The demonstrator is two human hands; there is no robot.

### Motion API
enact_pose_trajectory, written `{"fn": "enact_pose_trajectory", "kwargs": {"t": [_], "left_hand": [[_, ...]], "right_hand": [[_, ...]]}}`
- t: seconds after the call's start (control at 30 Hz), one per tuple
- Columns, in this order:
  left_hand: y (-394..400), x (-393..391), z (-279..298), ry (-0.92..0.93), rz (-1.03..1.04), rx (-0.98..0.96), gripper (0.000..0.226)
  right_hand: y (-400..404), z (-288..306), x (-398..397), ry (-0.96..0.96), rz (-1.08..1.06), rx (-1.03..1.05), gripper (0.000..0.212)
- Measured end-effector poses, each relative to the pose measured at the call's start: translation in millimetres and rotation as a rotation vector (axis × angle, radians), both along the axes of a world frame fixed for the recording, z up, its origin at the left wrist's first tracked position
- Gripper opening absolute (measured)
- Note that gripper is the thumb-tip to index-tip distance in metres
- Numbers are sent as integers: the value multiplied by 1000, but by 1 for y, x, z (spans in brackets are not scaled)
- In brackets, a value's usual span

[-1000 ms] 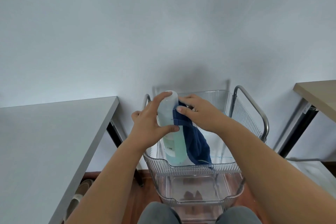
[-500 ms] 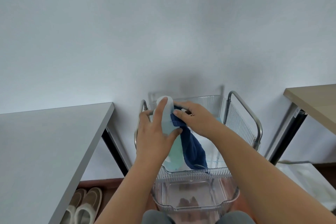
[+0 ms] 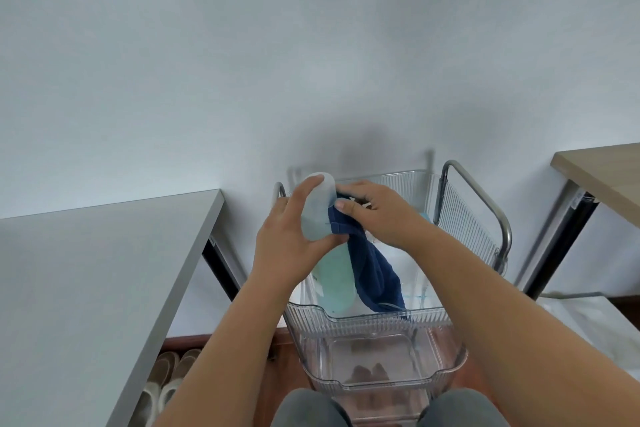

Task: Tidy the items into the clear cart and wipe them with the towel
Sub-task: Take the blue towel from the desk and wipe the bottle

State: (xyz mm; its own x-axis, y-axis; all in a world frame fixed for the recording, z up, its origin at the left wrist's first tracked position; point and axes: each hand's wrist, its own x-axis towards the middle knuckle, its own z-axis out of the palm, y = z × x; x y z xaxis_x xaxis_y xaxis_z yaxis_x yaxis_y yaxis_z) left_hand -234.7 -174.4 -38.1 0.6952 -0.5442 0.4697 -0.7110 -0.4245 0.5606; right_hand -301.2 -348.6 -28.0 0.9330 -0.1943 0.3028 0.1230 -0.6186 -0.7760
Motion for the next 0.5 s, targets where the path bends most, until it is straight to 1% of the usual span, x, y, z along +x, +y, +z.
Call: {"fn": "enact_pose_trajectory", "kwargs": {"t": [0.1, 0.2, 0.3, 0.37, 0.43, 0.5], "left_hand": [[5, 9, 3, 72, -72, -12, 86], [10, 18, 8, 141, -166, -28, 88], [14, 24, 14, 173, -235, 14, 89], [12, 20, 14, 160, -246, 65, 90], [5, 7, 11, 113, -146, 105, 92], [-7, -9, 7, 54, 39, 86, 94]], "right_hand": [[-8, 5, 4, 19, 78, -5, 30], [-11, 12, 7, 71, 103, 16, 27], [-13, 16, 6, 95, 112, 16, 30], [-11, 15, 3, 85, 97, 22, 30], [-6, 13, 1, 59, 60, 2, 30], [3, 12, -1, 21, 7, -44, 29]]}}
